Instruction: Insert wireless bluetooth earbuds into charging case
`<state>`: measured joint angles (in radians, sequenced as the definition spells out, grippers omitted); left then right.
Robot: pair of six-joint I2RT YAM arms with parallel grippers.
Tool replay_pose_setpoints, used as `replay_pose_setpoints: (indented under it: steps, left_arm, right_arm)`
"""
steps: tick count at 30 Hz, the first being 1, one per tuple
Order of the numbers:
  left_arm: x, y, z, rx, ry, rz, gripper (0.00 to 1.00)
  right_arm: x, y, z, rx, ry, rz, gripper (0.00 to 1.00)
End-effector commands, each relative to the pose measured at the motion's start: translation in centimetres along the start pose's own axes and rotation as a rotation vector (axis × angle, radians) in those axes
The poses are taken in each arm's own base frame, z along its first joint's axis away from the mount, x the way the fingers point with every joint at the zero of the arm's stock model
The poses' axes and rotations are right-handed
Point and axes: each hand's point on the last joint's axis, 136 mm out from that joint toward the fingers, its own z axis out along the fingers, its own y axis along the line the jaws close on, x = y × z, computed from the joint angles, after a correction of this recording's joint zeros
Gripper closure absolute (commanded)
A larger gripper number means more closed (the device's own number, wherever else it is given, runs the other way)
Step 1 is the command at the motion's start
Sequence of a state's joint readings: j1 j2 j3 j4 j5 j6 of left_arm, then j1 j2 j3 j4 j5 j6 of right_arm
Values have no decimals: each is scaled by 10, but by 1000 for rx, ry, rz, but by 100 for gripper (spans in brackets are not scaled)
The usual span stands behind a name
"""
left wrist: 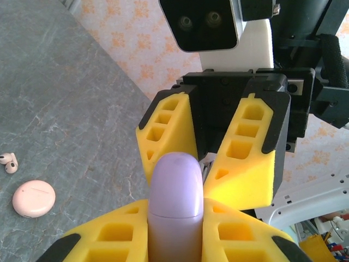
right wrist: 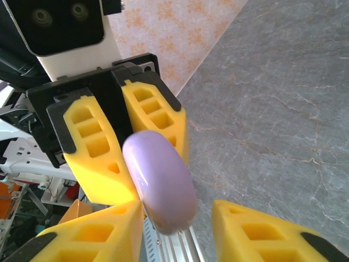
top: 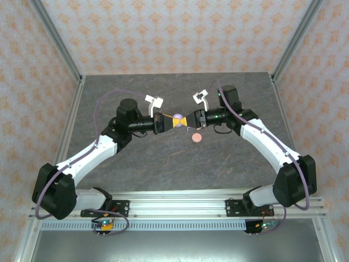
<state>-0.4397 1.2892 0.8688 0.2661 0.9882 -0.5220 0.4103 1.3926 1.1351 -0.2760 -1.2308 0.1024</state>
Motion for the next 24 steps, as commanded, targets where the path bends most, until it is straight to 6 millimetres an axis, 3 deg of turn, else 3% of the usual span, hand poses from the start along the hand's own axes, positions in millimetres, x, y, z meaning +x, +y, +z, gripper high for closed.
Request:
replay_pose_setpoints:
  steps: [1,13,21,24]
  left_arm:
    - [-9,-20,-1,59,-26,61,88]
    - [-6,-24,4,72,-11,66,87]
    - [0,-25,5,64,16,79,68]
    - [0,-26,4,63,20,82,66]
  right_arm:
    - [-11,18,0,-52,-9,-75,63]
    - [-14,23,0,-72,-15,-84,78]
    - [-16,18,0,-39,-25,-74,82]
    - [-16,17,0,-35,-25,-71,82]
